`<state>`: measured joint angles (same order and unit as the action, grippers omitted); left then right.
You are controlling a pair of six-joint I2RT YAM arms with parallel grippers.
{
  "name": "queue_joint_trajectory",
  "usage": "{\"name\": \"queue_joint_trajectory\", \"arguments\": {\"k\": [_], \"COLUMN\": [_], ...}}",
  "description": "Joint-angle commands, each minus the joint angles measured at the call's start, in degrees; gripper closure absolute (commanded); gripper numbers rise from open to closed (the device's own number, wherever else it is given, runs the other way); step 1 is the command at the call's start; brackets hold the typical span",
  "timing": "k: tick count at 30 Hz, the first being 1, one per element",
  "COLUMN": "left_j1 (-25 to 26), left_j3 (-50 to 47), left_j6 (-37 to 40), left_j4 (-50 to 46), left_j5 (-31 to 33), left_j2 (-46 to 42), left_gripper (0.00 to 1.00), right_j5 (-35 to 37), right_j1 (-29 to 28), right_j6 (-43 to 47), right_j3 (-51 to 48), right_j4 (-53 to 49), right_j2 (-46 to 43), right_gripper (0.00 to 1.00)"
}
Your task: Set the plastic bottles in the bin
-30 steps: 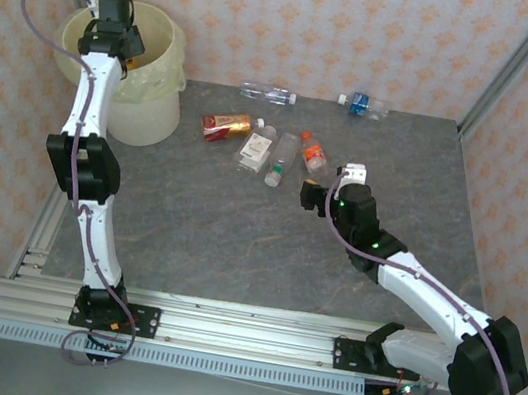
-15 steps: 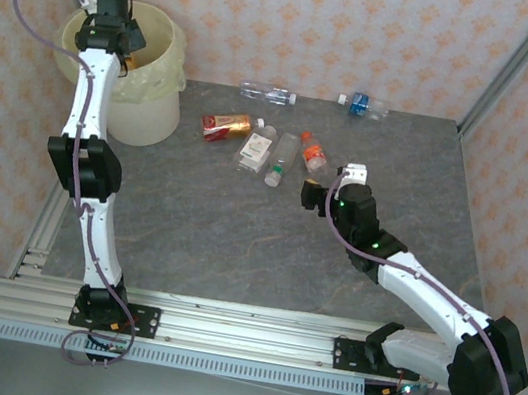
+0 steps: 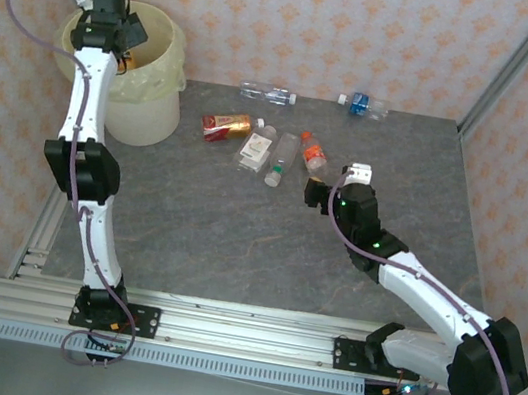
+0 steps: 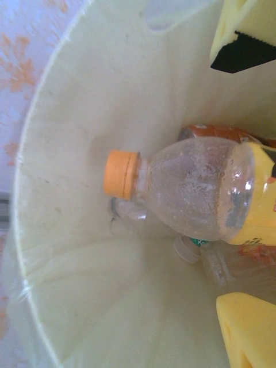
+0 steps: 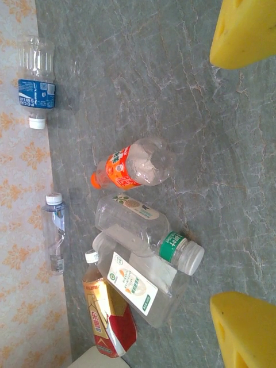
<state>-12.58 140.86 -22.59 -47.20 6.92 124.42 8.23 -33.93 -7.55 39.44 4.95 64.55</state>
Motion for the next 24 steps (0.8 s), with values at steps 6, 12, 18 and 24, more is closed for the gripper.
{"name": "queue_joint_trajectory", "arguments": {"k": [6,12,18,24], "left_j1": [0.86,3.95,12.69,22.39], "left_j3": [0.41,-9.71,-16.16,-21.96], "left_j6": [-5.84,-6.92,-2.27,2.38], "left_j4": [-3.78,1.71,5.36,5.6], "left_j5": [-7.66,-10.92,-11.09,-10.24], "left_j2": [-8.14,-16.68,-23.41,-26.77], "left_gripper": [0.0,0.0,0.0,0.0], "right_j5": [3.37,3.45,3.37,3.57], "right_j1": [0.71,1.28,1.57,1.87], "right_j6": [-1.65,-2.39,-3.0,-3.3], "right_j3": [-0.81,-1.03,-1.3,-1.13], "right_j4": [1.48,1.29,1.2,0.24], "right_j2": [-2.19,-2.42,-2.68,-2.9], "right_gripper": [0.01,0.01,0.01,0.01]}}
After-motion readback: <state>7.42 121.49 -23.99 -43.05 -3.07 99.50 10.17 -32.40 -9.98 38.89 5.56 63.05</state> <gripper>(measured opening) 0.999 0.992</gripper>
